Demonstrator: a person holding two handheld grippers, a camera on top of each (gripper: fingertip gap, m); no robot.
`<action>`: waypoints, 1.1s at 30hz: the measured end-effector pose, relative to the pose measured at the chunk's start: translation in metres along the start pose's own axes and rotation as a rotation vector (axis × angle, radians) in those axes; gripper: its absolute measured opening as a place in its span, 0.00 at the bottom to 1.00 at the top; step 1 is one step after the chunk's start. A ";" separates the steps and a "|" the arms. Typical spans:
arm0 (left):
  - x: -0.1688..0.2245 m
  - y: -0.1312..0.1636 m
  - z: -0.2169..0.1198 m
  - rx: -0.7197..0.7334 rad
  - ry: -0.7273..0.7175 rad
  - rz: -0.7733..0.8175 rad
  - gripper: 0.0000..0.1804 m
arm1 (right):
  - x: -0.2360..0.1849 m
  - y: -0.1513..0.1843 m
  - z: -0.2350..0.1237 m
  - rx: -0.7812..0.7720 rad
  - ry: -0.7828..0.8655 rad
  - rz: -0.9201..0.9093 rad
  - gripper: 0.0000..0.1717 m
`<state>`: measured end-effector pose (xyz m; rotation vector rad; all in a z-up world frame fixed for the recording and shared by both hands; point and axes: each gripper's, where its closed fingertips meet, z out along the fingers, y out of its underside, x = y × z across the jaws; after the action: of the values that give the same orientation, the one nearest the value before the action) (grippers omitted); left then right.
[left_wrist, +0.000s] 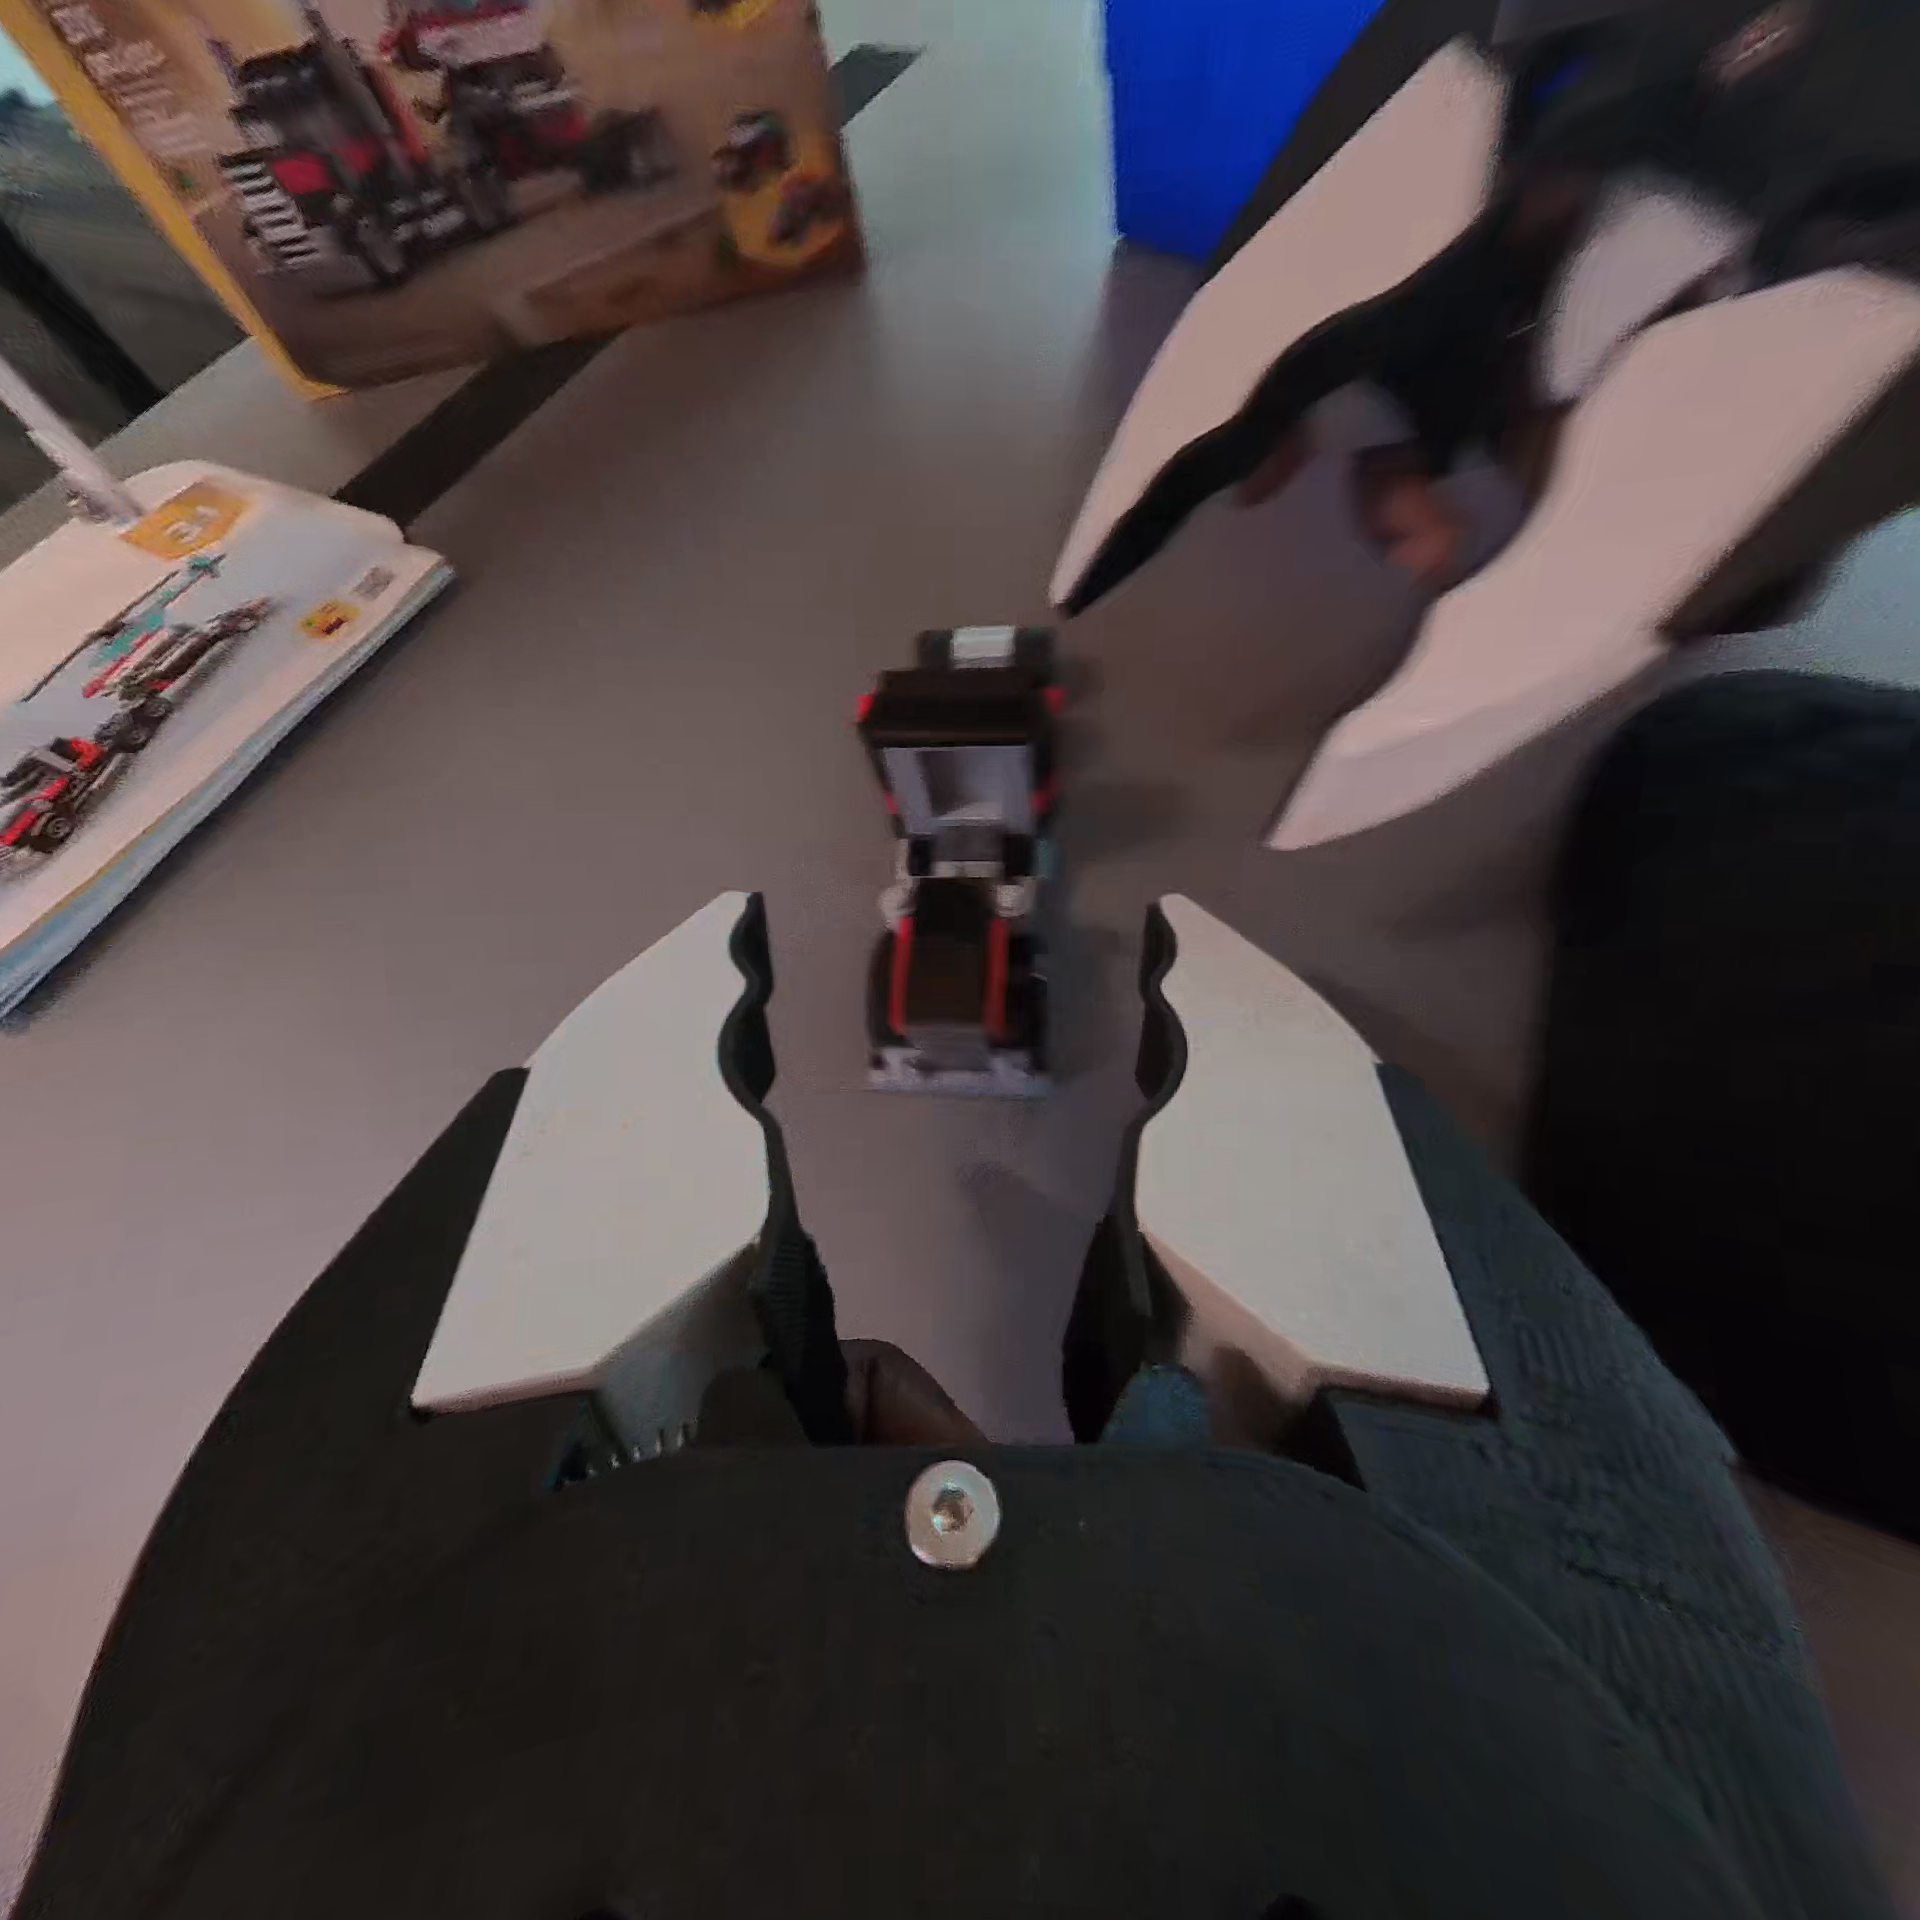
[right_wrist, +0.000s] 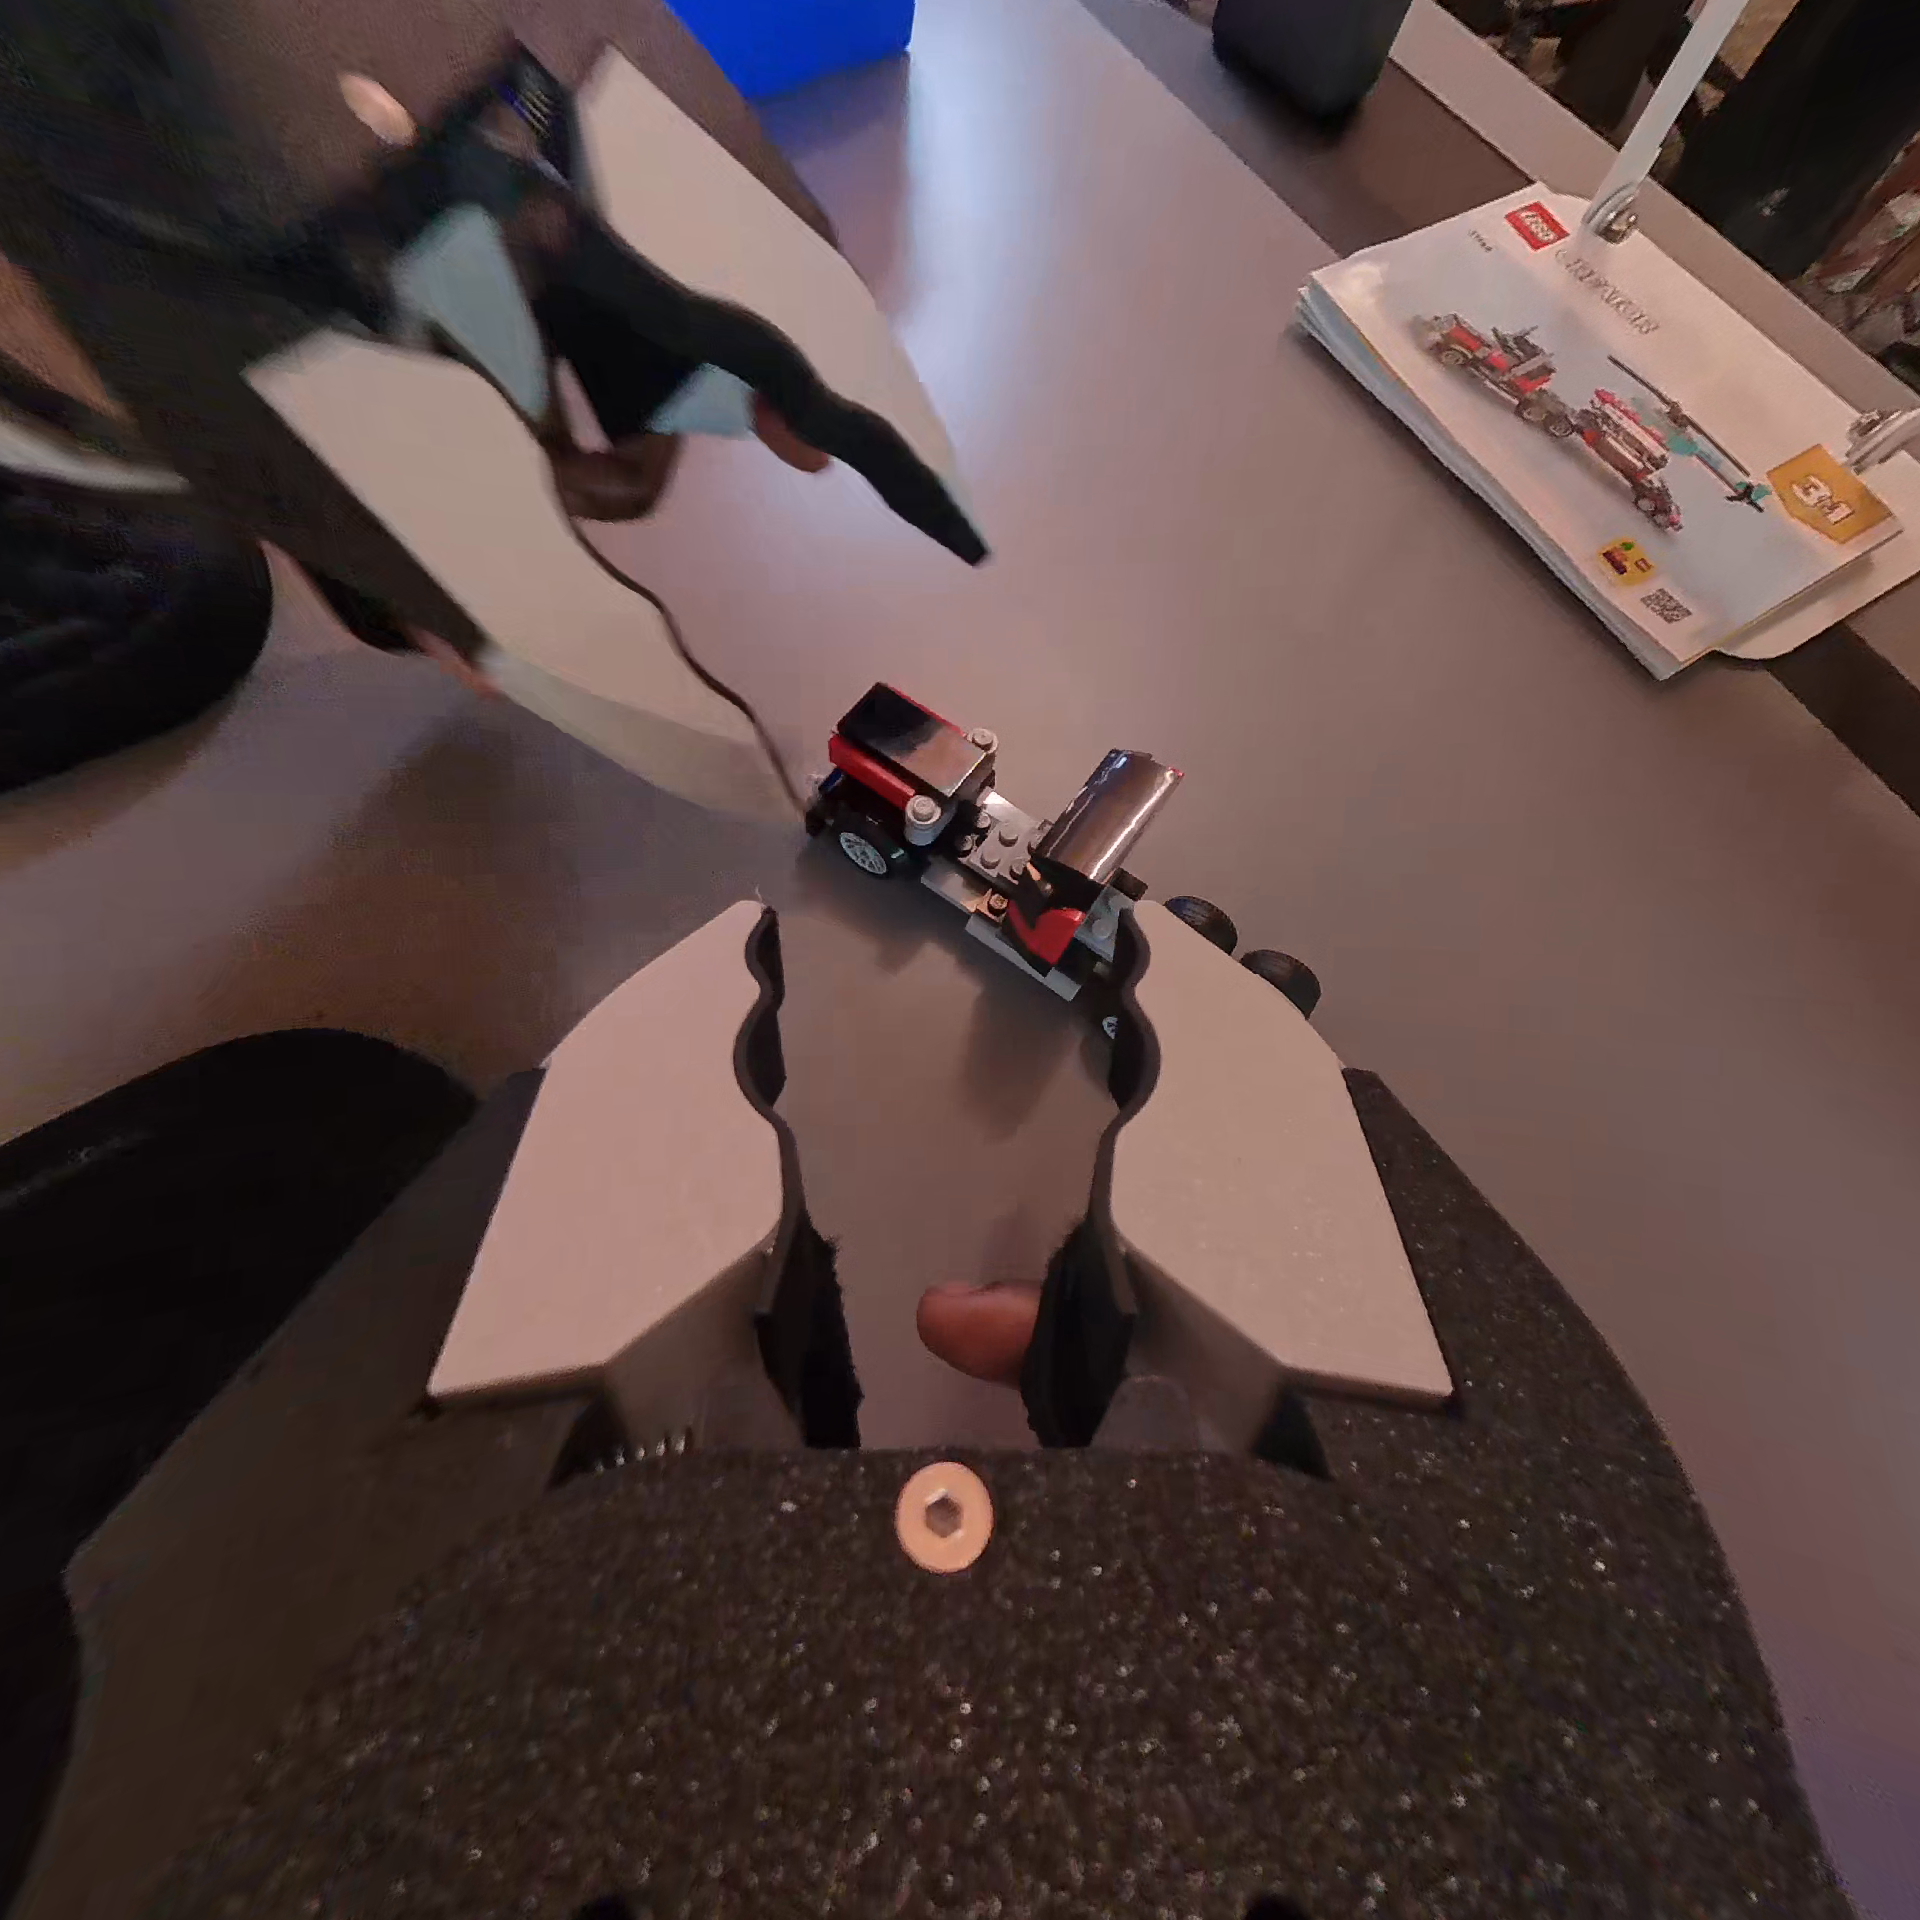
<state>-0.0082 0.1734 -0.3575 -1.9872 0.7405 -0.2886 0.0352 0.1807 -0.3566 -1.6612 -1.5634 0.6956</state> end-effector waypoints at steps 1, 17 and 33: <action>-0.006 0.005 0.011 -0.011 -0.022 0.003 0.40 | 0.001 0.000 0.001 0.008 -0.001 0.005 0.35; 0.005 0.045 0.018 -0.174 -0.016 0.158 0.24 | 0.015 -0.017 0.018 0.049 0.255 0.090 0.17; 0.008 0.046 0.017 -0.156 -0.015 0.163 0.24 | 0.009 -0.015 0.029 -0.036 0.346 -0.232 0.12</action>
<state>-0.0110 0.1648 -0.4062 -2.0573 0.9337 -0.1226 0.0044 0.1934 -0.3602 -1.4998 -1.4890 0.2452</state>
